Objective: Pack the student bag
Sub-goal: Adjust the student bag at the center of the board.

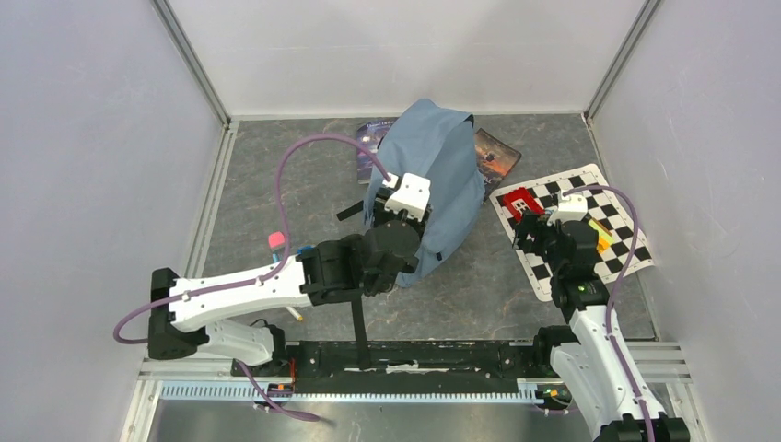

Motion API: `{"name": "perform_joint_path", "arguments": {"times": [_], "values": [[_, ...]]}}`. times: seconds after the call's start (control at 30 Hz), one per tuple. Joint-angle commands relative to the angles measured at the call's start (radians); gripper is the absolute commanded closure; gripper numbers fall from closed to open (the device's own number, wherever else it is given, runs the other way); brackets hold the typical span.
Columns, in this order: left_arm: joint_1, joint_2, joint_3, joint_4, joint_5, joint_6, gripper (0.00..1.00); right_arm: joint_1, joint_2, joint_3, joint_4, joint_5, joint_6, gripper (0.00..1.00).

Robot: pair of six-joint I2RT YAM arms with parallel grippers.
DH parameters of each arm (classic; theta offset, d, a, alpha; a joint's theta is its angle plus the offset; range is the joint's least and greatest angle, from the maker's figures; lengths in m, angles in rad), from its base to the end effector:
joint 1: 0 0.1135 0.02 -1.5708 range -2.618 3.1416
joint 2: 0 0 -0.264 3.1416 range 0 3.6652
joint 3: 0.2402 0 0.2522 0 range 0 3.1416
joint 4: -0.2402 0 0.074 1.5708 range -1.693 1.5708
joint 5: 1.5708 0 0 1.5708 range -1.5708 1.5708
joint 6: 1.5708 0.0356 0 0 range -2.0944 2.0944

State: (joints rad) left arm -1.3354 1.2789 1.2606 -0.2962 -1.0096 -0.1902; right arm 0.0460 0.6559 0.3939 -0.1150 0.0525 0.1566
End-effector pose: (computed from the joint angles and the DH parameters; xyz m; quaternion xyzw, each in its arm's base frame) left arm 0.0942 -0.2637 0.3931 0.1448 0.7492 -0.0725 0.6422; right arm 0.1647 0.0057 0.2287 0.0604 0.8247 0.0352 0.5612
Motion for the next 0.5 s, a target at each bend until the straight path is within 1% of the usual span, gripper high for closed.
{"name": "perform_joint_path", "arguments": {"times": [0.0,0.03,0.07,0.1,0.17,0.2,0.27,0.33,0.37,0.47], "values": [[0.087,0.046,0.046,-0.007,0.029,0.007,0.63,0.004,0.015,0.043,-0.002,-0.017,0.011,0.02],[0.108,0.048,0.051,-0.033,0.05,-0.005,0.85,0.003,0.022,0.049,-0.003,-0.035,0.012,0.02],[0.124,0.043,0.052,-0.04,0.065,0.006,0.97,0.003,0.028,0.057,-0.003,-0.049,0.007,0.02],[0.13,0.032,0.042,-0.027,0.093,0.045,0.98,0.004,0.035,0.067,-0.003,-0.099,-0.002,0.02],[0.133,-0.014,0.027,0.003,0.162,0.13,0.98,0.003,0.046,0.091,-0.009,-0.152,-0.022,0.02],[0.137,-0.039,0.026,-0.001,0.227,0.164,0.98,0.004,0.05,0.107,-0.01,-0.174,-0.027,0.02],[0.157,-0.094,0.044,-0.057,0.333,0.18,0.98,0.004,0.062,0.141,-0.02,-0.212,-0.032,0.02],[0.203,-0.158,0.056,-0.127,0.489,0.189,0.98,0.004,0.068,0.167,-0.028,-0.252,-0.013,0.02],[0.223,-0.194,0.051,-0.154,0.57,0.222,0.98,0.004,0.067,0.175,-0.026,-0.274,-0.004,0.02],[0.29,-0.272,0.053,-0.25,0.728,0.249,0.98,0.004,0.055,0.184,-0.009,-0.351,0.014,0.02]]}}
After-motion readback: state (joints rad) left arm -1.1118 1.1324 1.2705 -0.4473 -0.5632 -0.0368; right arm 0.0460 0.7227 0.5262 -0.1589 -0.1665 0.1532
